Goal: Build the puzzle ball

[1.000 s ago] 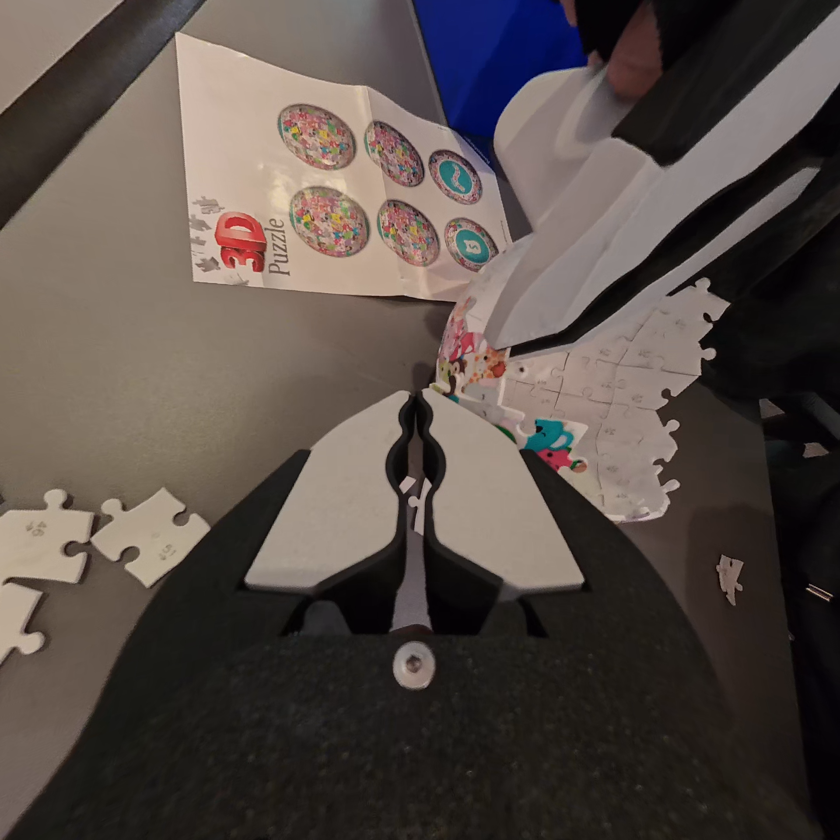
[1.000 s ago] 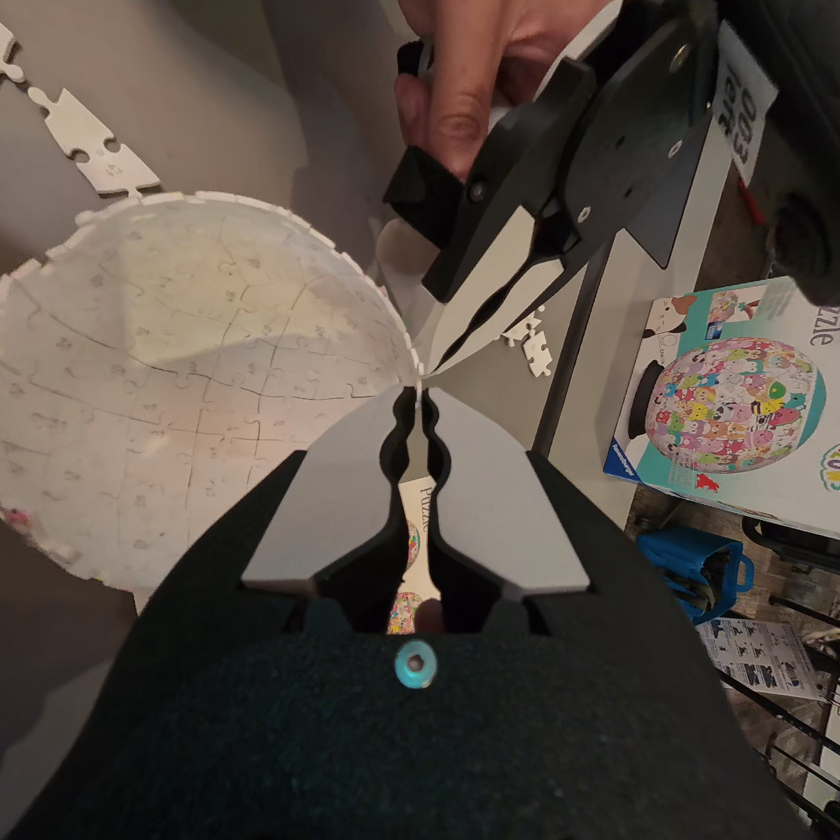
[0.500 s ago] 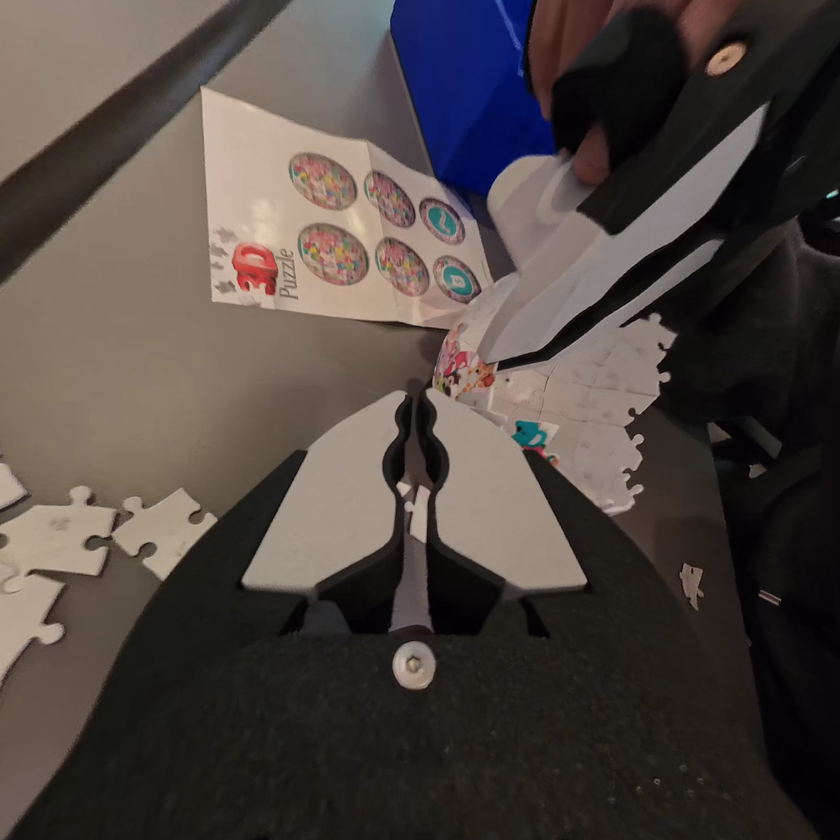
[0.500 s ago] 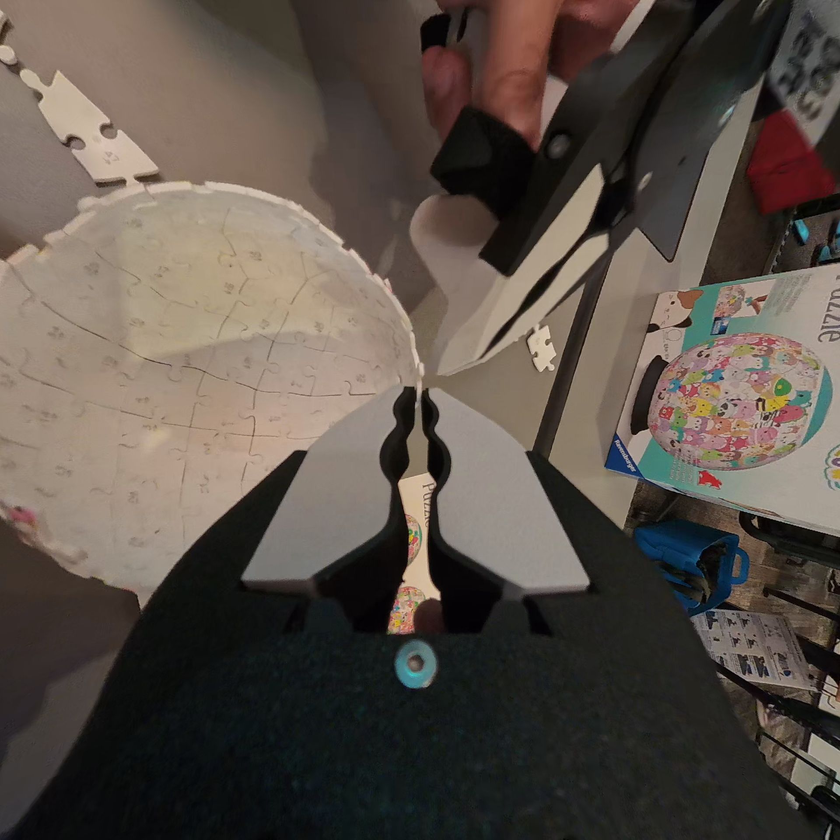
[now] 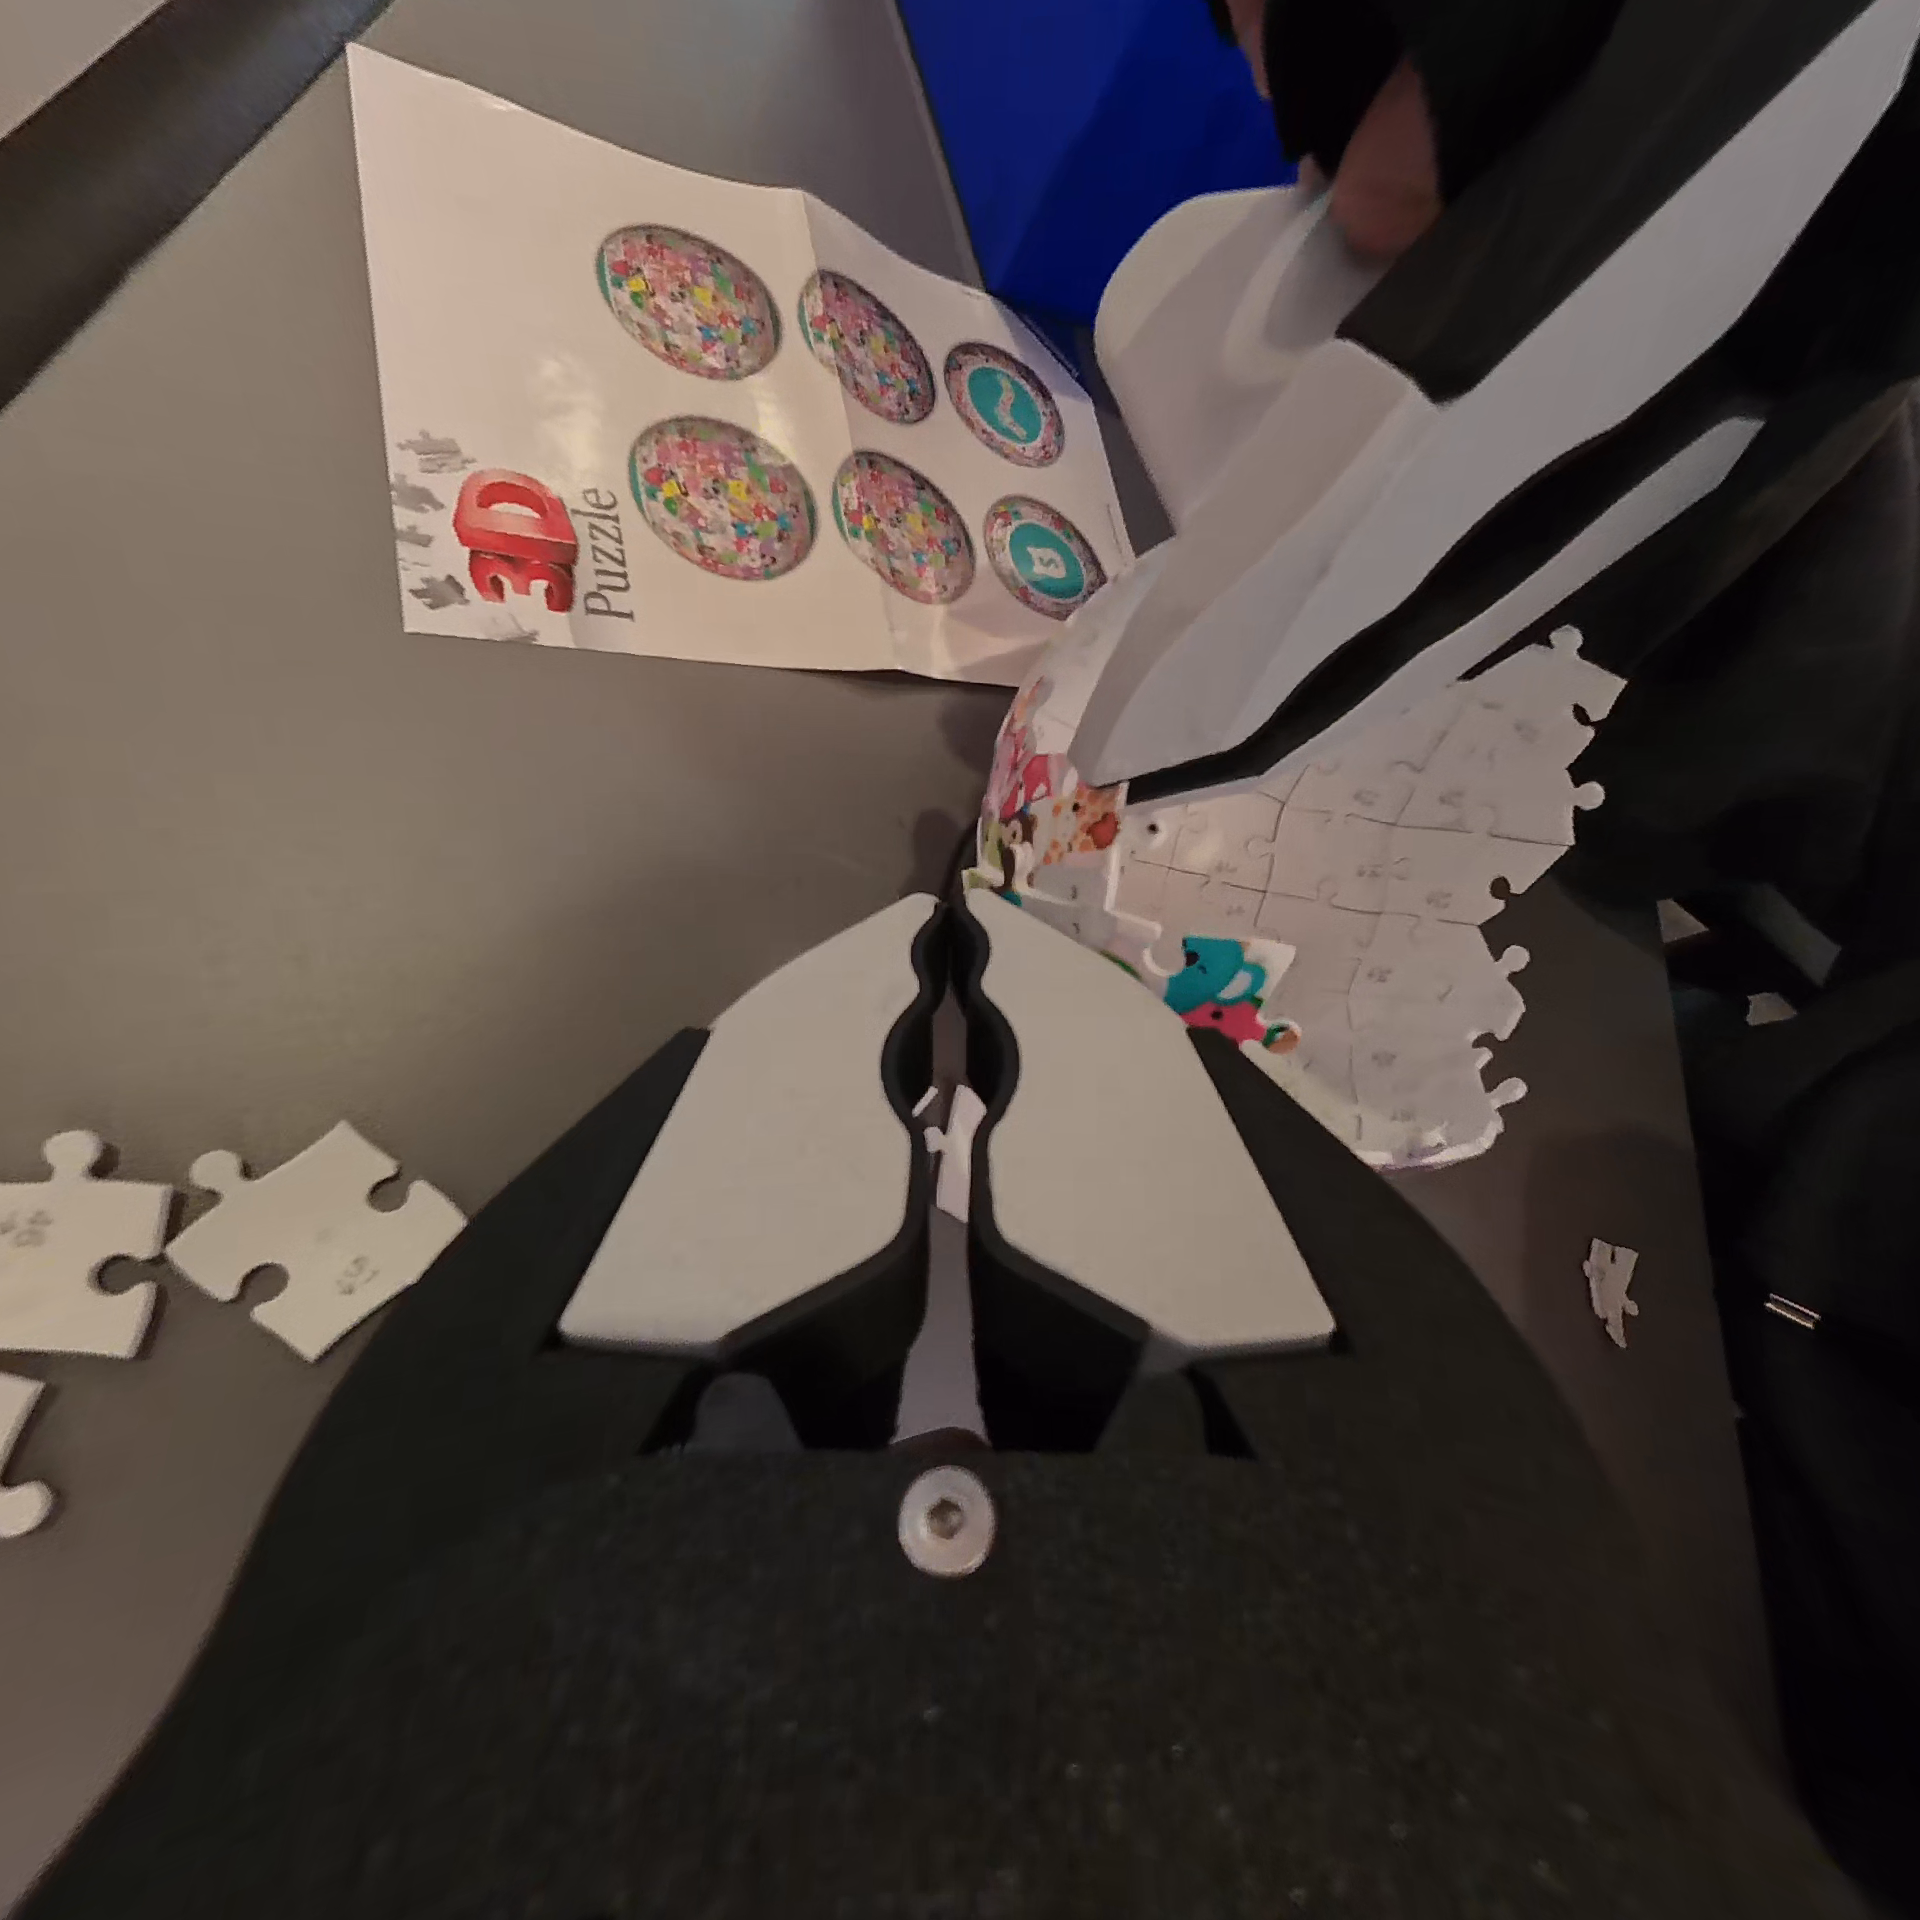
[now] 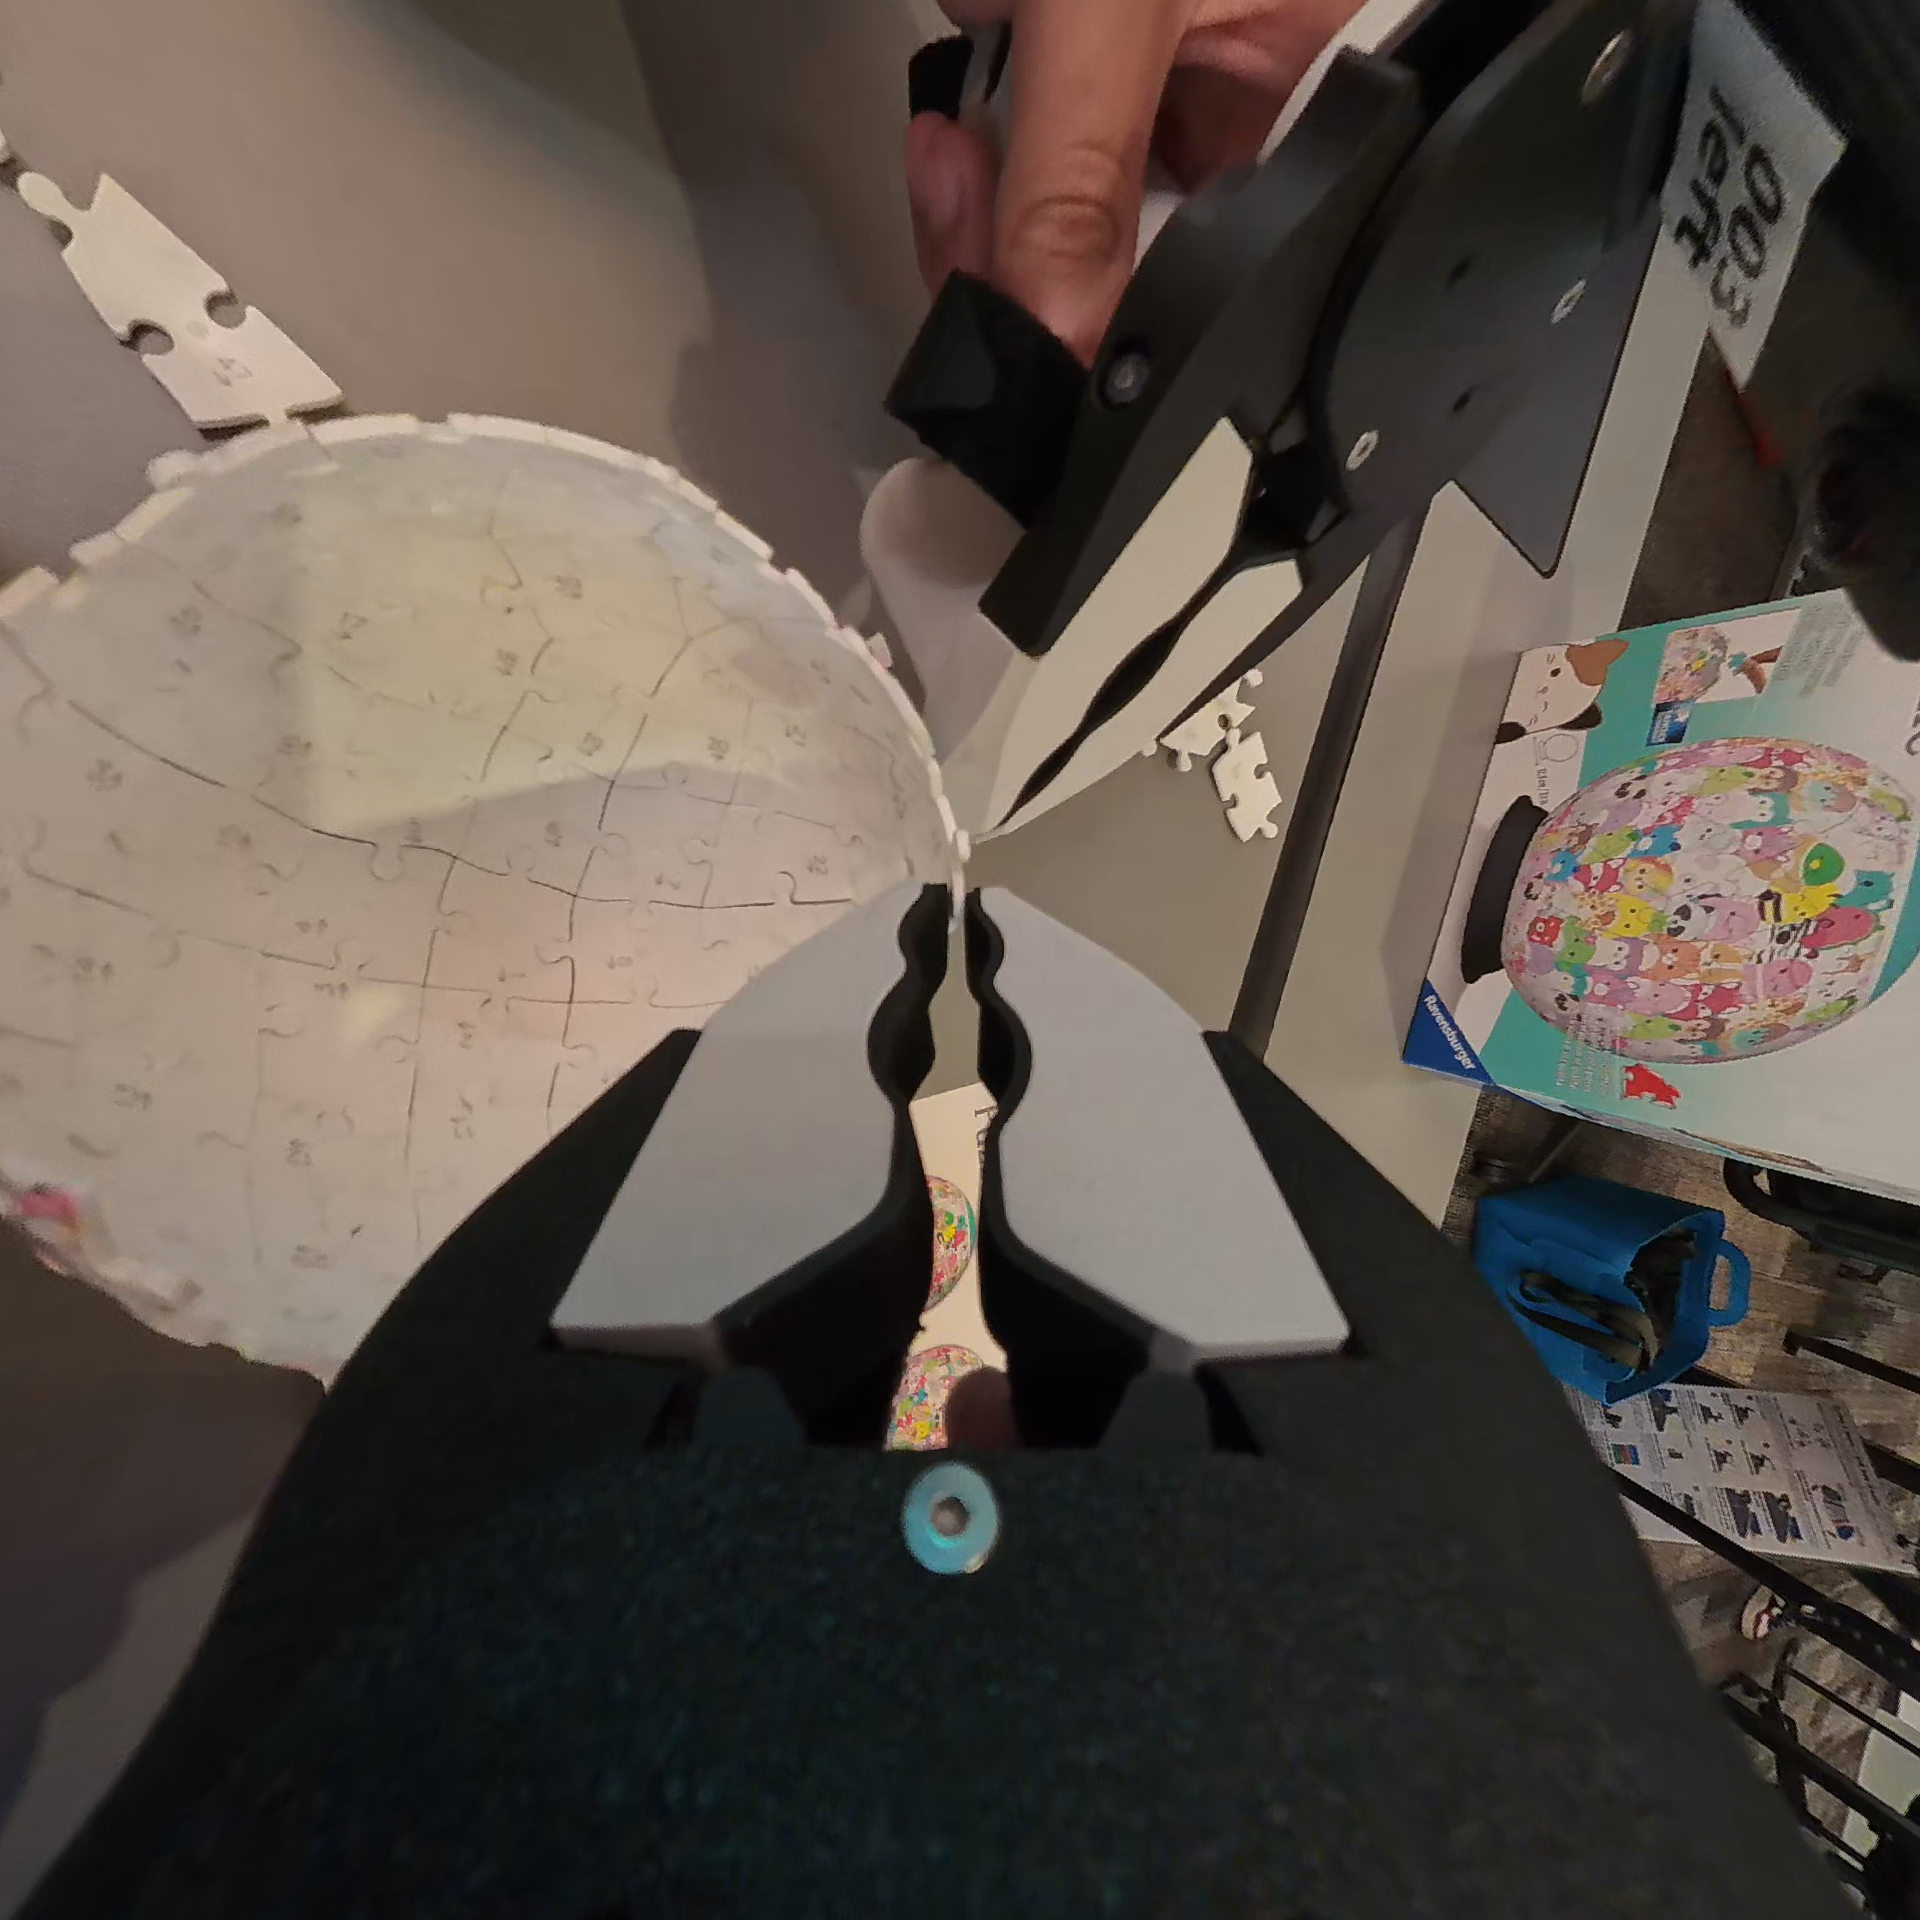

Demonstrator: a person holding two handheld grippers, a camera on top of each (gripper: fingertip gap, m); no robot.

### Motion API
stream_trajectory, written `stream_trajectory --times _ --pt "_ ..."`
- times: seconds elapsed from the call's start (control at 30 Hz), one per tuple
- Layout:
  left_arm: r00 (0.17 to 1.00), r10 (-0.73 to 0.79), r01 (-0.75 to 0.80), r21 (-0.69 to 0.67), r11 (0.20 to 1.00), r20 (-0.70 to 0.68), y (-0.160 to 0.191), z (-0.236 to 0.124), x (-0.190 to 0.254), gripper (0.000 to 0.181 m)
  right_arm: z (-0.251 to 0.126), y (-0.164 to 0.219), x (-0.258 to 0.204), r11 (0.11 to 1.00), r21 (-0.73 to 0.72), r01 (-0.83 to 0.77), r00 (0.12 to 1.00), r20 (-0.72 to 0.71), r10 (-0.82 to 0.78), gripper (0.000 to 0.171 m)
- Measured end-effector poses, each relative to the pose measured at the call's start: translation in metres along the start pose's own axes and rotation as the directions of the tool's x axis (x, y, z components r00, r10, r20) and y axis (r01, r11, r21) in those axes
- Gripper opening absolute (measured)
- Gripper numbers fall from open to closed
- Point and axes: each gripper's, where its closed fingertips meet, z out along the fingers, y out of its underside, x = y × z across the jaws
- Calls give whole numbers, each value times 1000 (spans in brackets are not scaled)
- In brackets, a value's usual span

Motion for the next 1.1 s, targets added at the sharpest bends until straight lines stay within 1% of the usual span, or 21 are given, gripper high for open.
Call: stream_trajectory --times 0.13,0.3,0.37,0.47,0.53,0.73,1.1 --pt "999 -21 21 16 1000 -27 -1 1 1 0 1 0 0 1000 -1 5 1000 -1 -5 3" --pt "999 -30 30 -6 1000 -24 5 2 -4 0 2 0 -1 1000 1 26 1000 -4 -26 3" --pt "999 -35 35 -24 999 -7 10 5 -9 0 2 0 -1 1000 3 20 1000 0 -20 3" --pt "998 -50 49 -24 999 -41 11 11 -6 0 3 1 -1 1000 -2 9 1000 3 -9 3" --pt "999 -37 36 -27 999 -30 11 13 -6 0 4 2 -2 1000 -8 7 1000 5 -7 3" --pt "997 -54 54 -8 999 -53 9 12 -5 0 5 3 -2 1000 -12 -8 1000 8 8 3" --pt "998 -51 49 -31 998 -48 14 18 -6 0 6 6 -2 999 -23 -33 999 10 33 5"
